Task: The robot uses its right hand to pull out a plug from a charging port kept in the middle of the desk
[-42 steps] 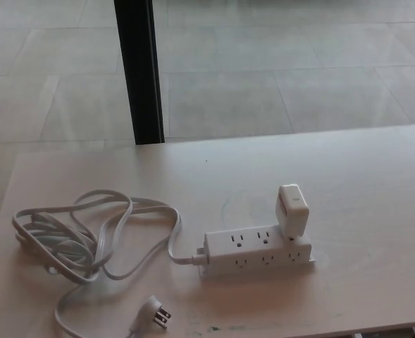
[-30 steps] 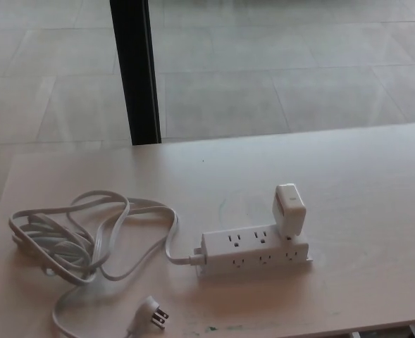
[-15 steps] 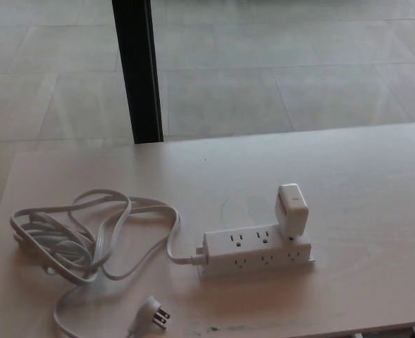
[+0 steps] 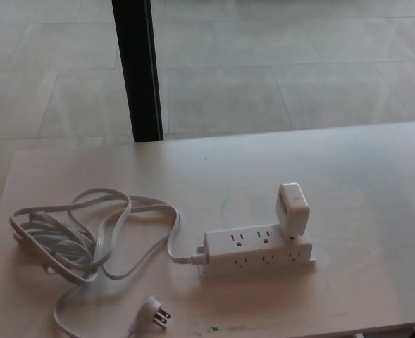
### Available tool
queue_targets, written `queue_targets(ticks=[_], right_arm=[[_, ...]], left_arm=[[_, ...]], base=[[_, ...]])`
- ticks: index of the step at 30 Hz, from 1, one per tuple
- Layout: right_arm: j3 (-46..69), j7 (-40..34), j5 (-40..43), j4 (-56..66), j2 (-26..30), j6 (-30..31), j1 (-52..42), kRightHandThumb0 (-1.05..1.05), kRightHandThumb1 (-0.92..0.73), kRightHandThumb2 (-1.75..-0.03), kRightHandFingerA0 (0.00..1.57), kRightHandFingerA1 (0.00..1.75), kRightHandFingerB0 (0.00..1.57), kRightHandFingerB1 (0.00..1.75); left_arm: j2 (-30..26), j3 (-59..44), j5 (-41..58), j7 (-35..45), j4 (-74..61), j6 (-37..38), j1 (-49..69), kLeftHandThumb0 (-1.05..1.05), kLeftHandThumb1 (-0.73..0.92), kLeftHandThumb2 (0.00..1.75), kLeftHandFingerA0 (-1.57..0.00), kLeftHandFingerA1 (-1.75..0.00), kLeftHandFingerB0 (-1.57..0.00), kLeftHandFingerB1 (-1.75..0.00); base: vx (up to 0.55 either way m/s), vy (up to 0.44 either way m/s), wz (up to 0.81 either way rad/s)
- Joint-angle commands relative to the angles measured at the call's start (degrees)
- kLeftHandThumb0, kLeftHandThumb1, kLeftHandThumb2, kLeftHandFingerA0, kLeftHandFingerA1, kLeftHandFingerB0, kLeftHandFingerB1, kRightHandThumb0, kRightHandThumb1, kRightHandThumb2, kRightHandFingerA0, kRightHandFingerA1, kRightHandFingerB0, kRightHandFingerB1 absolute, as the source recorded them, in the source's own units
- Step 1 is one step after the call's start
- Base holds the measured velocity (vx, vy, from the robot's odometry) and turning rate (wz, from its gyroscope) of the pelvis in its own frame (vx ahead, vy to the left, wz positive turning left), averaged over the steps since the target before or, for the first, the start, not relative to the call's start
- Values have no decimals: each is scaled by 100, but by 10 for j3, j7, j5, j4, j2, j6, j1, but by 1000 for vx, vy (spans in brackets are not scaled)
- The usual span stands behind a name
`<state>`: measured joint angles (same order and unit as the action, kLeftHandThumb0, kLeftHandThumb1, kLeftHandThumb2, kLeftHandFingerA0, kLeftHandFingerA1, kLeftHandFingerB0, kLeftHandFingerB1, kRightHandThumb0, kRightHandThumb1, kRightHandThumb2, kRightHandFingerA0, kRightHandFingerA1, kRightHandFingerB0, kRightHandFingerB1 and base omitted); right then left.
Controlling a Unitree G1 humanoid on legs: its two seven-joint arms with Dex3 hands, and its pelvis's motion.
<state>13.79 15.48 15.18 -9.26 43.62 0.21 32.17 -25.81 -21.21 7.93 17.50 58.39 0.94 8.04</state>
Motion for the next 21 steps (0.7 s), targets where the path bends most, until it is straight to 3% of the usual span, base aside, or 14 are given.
queue_targets(ticks=[1, 4, 5, 6, 10, 11, 12, 15, 16, 17, 18, 19, 20, 21], right_arm=[[-113, 51, -43, 58, -17, 119, 59, -81, -49, -86, 82, 101, 15, 41], [-184, 69, -99, 45, -27, 109, 90, -84, -50, -89, 85, 103, 14, 40], [-197, 71, -105, 39, -33, 109, 97, -83, -49, -88, 86, 103, 16, 41], [-213, 75, -105, 25, -44, 108, 107, -80, -60, -59, 84, 108, 23, 29], [-218, 74, -106, 23, -43, 112, 111, -80, -60, -59, 84, 108, 23, 29], [-230, 80, -113, 14, -48, 110, 117, -80, -60, -59, 82, 112, 23, 29], [-296, 89, -185, 9, -50, 103, 130, -86, -52, -91, 86, 103, 17, 43], [-343, 102, -223, 7, -50, 96, 135, -84, -52, -90, 85, 101, 17, 42], [-349, 103, -227, 5, -49, 89, 132, -84, -52, -91, 86, 100, 18, 42], [-356, 106, -232, 4, -49, 87, 131, -89, -54, -92, 84, 106, 20, 43], [-368, 110, -239, 4, -48, 89, 131, -86, -65, -61, 81, 127, 25, 30], [-374, 111, -244, 5, -48, 91, 131, -86, -65, -61, 81, 127, 25, 30], [-384, 113, -252, 5, -48, 90, 131, -86, -65, -61, 80, 133, 25, 30], [-393, 116, -261, 3, -45, 85, 132, -86, -65, -61, 78, 140, 24, 30]], left_arm=[[-18, 5, -2, 3, -3, 3, 3, -66, 76, 108, -29, -62, -13, -52], [-19, 2, 2, 5, -5, 1, 2, -67, 92, 70, -32, -57, -15, -43], [-20, 3, 1, 4, -5, -2, 1, -67, 74, 106, -28, -60, -12, -51], [-21, -1, 6, 5, -6, -5, 0, -67, 92, 69, -33, -57, -16, -41], [-21, -1, 6, 5, -6, -6, 1, -67, 92, 69, -33, -57, -16, -41], [-23, -2, 8, 12, -9, -3, 3, -66, 74, 106, -28, -62, -12, -51], [-26, 5, 1, 15, -11, 6, 2, -63, 92, 71, -32, -59, -19, -43], [-30, 12, -6, 14, -15, 5, 1, -64, 92, 71, -31, -58, -16, -41], [-31, 12, -6, 14, -13, 5, 0, -65, 75, 107, -26, -59, -14, -50], [-30, 9, -1, 15, -14, -1, -2, -65, 74, 106, -26, -59, -13, -50], [-30, 6, 2, 15, -14, -7, -2, -64, 92, 69, -31, -56, -17, -41], [-32, 8, -1, 14, -13, -3, -2, -64, 92, 69, -31, -56, -17, -41], [-32, 13, -6, 12, -23, 2, 4, -64, 74, 107, -27, -61, -15, -52], [-32, 16, -11, 6, -21, 4, 2, -64, 74, 106, -28, -61, -17, -52]], base=[[0, 0, 0], [0, 0, 0], [0, 0, 0], [0, 0, 0], [0, 0, 0], [0, 0, 0], [0, 0, 0], [0, 0, 0], [0, 0, 0], [0, 0, 0], [0, 0, 0], [0, 0, 0], [0, 0, 0], [0, 0, 0]])
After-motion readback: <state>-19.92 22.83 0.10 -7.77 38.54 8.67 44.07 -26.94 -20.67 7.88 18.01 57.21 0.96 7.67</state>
